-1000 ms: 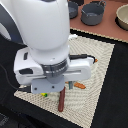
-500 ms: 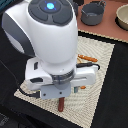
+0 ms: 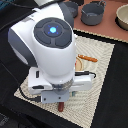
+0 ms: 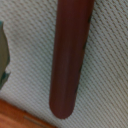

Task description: Interact with the objects in diverse but meaningful ways.

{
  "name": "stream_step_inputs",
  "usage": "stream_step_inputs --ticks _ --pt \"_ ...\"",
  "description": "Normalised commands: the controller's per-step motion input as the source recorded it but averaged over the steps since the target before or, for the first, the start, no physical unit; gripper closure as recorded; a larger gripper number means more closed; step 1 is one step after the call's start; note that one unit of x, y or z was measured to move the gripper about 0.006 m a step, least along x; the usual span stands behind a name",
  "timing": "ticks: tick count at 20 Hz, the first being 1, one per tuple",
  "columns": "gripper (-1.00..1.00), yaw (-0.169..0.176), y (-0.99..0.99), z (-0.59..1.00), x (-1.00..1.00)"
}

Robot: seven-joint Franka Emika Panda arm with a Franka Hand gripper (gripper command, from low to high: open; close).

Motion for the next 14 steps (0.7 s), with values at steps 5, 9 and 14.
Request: stream_step_inputs --ticks 5,9,14 --pt "1.0 0.0 -0.05 0.0 0.22" --pt "1.0 0.0 -0.06 0.0 0.18" --pt "1.0 0.001 -0.05 -0.02 0.17"
